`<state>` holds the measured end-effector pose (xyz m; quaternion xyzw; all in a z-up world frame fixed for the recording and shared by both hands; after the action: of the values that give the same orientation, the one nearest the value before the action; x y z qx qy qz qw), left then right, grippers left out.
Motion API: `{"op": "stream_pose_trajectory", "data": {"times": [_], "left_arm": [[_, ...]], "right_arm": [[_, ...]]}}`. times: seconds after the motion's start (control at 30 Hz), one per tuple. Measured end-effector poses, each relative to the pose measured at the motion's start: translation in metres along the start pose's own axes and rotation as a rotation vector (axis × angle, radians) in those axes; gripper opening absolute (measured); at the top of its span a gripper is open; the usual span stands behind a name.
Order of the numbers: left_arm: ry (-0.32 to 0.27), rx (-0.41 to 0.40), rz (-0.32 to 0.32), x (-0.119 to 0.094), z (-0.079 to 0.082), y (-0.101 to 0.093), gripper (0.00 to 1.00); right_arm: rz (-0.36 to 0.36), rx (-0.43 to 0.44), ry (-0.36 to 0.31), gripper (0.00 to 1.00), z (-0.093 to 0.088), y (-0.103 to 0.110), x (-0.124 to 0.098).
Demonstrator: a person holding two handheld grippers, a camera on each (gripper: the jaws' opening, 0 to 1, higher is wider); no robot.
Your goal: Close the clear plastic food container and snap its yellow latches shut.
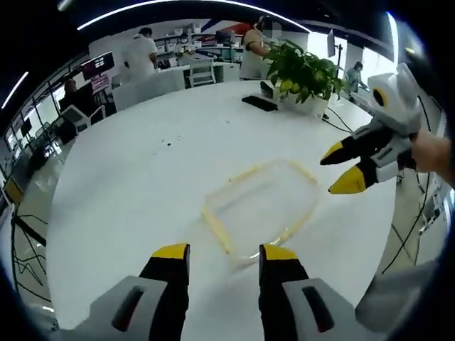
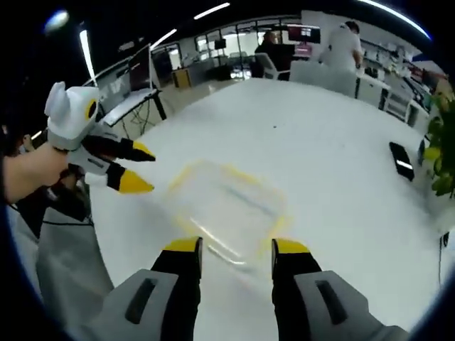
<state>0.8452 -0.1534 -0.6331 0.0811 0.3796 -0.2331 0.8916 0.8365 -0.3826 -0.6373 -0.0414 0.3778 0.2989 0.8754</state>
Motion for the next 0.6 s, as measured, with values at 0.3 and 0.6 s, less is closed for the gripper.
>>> {"op": "stream_pose_trajectory", "data": {"times": [0.3,0.6], "left_arm": [[-0.051,-0.109,0.004,0.009,-0.008,-0.001,0.33],[-0.086,-0.194,-0.020,0.020,-0.015,-0.012,0.33]], "right_arm": [[-0.057,0.103,-0.049,0.35,-0.017,-0.004,0.007],[-0.113,0.221,-0.114,0.36,-0.026,-0.014,0.012]]}}
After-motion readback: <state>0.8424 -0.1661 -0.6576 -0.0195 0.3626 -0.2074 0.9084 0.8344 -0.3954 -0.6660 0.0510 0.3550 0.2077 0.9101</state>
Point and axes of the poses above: the point that each gripper's makers call its tool centre point, and the gripper's own axes: x roughly forward along the fingers, y roughly to its left, z roughly out of its top, the point moved 7 cm from there along -x, roughly backward along the fingers, and after that the axes turned 4 degrees about -x, right-handed, at the moved point
